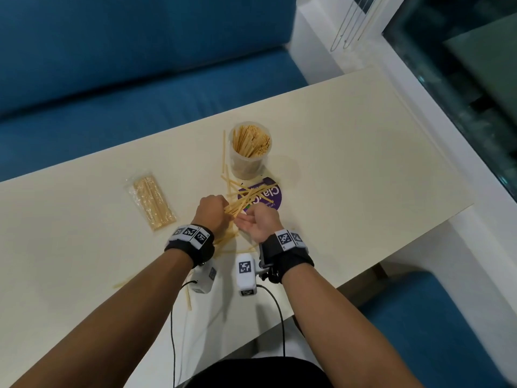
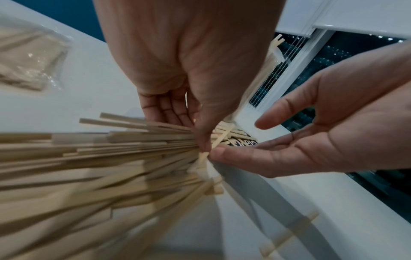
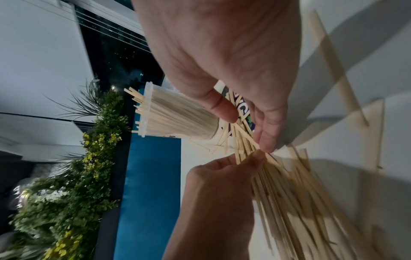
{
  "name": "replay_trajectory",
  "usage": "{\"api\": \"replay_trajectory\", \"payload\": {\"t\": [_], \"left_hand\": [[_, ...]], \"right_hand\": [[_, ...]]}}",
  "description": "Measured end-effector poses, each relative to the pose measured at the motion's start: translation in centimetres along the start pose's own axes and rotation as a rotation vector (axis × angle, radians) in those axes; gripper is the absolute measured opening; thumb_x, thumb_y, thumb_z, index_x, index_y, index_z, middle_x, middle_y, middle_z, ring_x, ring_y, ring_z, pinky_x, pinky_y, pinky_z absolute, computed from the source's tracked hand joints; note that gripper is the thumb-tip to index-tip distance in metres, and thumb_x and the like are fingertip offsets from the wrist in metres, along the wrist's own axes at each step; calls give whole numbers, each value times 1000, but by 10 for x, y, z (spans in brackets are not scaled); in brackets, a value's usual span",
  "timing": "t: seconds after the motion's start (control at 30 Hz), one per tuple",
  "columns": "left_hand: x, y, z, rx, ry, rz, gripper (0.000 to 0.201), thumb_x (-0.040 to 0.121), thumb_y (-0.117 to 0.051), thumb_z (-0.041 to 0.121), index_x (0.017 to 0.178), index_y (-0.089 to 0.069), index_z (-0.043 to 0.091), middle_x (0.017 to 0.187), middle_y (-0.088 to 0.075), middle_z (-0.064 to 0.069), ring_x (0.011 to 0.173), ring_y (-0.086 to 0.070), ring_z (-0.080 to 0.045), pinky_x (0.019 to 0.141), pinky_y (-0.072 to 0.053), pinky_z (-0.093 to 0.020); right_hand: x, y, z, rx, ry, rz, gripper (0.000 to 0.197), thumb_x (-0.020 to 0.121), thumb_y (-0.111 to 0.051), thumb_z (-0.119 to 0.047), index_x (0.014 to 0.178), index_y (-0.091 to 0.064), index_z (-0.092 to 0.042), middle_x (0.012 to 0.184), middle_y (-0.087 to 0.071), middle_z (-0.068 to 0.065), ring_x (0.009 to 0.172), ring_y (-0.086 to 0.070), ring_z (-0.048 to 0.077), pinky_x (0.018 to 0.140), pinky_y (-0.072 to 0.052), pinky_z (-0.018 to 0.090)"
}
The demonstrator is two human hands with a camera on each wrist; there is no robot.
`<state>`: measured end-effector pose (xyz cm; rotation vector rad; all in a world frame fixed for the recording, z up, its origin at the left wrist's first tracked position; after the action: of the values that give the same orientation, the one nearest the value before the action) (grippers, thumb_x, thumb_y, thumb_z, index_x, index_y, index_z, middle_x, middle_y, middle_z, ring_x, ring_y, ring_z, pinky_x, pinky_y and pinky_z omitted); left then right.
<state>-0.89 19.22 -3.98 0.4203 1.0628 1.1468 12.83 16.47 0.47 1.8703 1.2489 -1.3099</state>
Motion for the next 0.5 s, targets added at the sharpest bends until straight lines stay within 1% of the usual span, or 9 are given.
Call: {"api": "replay_trajectory", "payload": {"t": [0.1, 0.13, 0.2, 0.23, 0.27, 0.3, 0.37, 0.43, 0.5], "left_hand": [[-2, 0, 2, 30, -18, 4, 22, 88, -75, 20, 105, -72, 7, 100, -70, -14, 92, -64, -31, 78, -51, -36], [-4, 1, 3, 34, -17, 3, 20, 88, -74, 20, 104, -72, 7, 98, -70, -14, 90, -63, -31, 76, -50, -36], [-6, 1, 4, 28, -15, -2, 21, 89, -73, 19, 106, -71, 7, 100, -69, -13, 92, -63, -31, 78, -51, -37], [-7, 1, 4, 18, -15, -7, 21, 89, -72, 19, 107, -71, 7, 101, -68, -12, 94, -63, -31, 80, -53, -38], [-8, 2, 5, 8, -14, -16, 20, 90, -72, 18, 106, -70, 8, 101, -68, -12, 94, -64, -31, 81, -53, -39], [-9, 2, 5, -6, -13, -18, 16, 90, -71, 17, 103, -70, 8, 99, -68, -11, 92, -64, -30, 79, -53, -38], [-11, 2, 8, -28, -27, -26, 3, 90, -68, 12, 91, -66, 12, 91, -67, -10, 84, -63, -29, 67, -47, -31], [-13, 2, 11, -33, -69, -25, 12, 91, -63, 6, 84, -60, 16, 81, -62, -5, 75, -59, -24, 56, -36, -24], [-15, 4, 12, -49, -99, -22, 13, 91, -61, 4, 86, -61, 16, 78, -60, -2, 72, -57, -20, 55, -33, -21]], "right_hand": [[5, -2, -3, 6, -10, -12, 32, 97, -41, 14, 127, -51, 8, 131, -62, 32, 120, -64, 44, 108, -51, 51], [6, -1, -3, 1, -9, -23, 29, 97, -42, 14, 124, -53, 8, 125, -64, 31, 115, -66, 43, 107, -52, 51], [6, -1, -1, -17, -15, -56, 18, 99, -47, 12, 113, -58, 7, 106, -68, 26, 100, -69, 37, 107, -52, 49], [7, -1, 1, -20, -17, -67, 15, 100, -51, 8, 112, -60, 8, 102, -68, 24, 99, -70, 36, 107, -52, 49], [8, -1, 2, -23, -14, -70, 16, 101, -56, 4, 116, -61, 9, 104, -69, 23, 105, -70, 37, 106, -53, 48], [10, -1, 3, -26, -8, -62, 21, 100, -61, 0, 120, -62, 8, 107, -71, 23, 110, -70, 37, 102, -56, 47], [13, -2, 7, -13, 4, -41, 25, 96, -70, -3, 118, -65, 7, 102, -72, 21, 106, -72, 35, 93, -60, 46], [18, -2, 9, 12, 12, -26, 20, 91, -76, -1, 107, -66, 4, 101, -73, 21, 97, -74, 33, 90, -62, 48], [22, -4, 11, 17, 24, -17, 17, 89, -78, 0, 100, -65, 2, 101, -74, 20, 88, -74, 30, 83, -63, 45]]}}
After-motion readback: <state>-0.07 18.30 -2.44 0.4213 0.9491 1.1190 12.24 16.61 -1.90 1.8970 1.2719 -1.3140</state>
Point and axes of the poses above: each hand's wrist, its own x-axis towards the middle knuckle, its own y-axis out of the back of the hand, z = x × y, the point moved 3 cm from there along x, towards the middle knuckle
